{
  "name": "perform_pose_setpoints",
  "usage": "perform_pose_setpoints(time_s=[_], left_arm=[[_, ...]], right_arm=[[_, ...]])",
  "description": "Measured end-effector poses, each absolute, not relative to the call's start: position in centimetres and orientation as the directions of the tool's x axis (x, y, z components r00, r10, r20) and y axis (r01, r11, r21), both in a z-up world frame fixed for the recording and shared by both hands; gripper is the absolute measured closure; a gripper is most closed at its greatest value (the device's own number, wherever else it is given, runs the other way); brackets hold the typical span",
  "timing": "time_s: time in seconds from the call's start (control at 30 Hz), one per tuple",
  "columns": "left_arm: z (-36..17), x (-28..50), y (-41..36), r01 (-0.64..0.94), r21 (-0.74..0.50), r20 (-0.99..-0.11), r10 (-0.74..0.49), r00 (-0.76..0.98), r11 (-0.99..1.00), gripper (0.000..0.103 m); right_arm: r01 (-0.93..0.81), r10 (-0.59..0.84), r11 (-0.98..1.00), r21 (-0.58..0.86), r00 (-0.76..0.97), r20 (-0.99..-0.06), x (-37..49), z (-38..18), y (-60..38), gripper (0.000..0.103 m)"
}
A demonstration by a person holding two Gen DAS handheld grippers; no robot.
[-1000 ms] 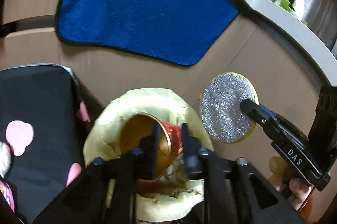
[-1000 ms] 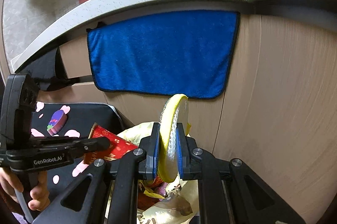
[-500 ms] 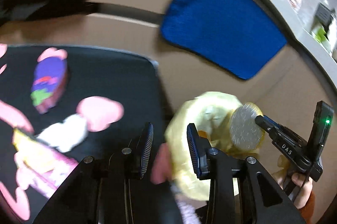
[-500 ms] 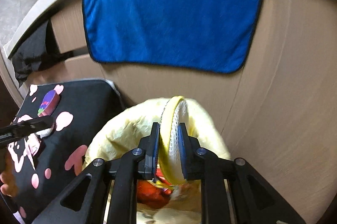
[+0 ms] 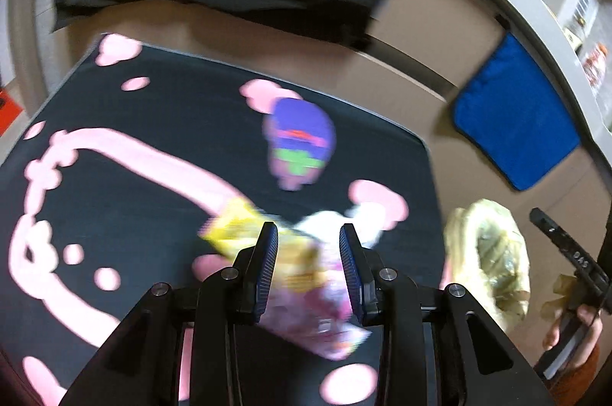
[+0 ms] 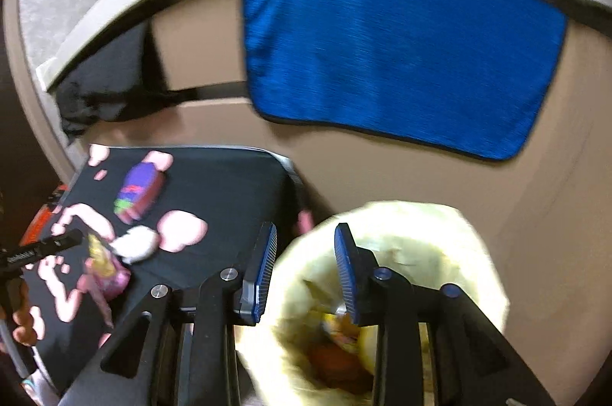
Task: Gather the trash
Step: 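Move both tools back over the table and grasp the white wrapper with the left tool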
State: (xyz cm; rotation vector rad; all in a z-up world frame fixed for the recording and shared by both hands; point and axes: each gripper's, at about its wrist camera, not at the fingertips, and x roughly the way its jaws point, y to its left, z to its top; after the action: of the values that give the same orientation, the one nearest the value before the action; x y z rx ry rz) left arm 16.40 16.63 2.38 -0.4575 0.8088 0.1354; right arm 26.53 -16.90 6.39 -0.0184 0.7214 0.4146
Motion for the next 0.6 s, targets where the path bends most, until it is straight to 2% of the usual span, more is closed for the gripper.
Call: perform_pose_setpoints(time_s=[0.17,0.33,0.6], left_arm=[[1.4,14.2,20.4,-0.343,-0.345,-0.734,-0.024,0.678,0.873,0.066],[-0.2,12.4,22.5,-0.344,-0.365,-0.753,-0.057,0.655,0.865,0.064],[-2.7,12.7,20.6,-0.272,-0.475,-0.764,-0.239,0.600,0.837,0.062]], right_arm=[[-0.448,0.449,0.878,0.170,0.643,-0.621,25.8,6.6,-12.6,0.070],[-0.531,0.509,0.827,0.183,0.570,-0.645,25.1,5.4,-7.3,0.069],[-0.564,0.527,0.800,0.202,0.502,-0.686,24.8,2.8,-2.8,0.068]])
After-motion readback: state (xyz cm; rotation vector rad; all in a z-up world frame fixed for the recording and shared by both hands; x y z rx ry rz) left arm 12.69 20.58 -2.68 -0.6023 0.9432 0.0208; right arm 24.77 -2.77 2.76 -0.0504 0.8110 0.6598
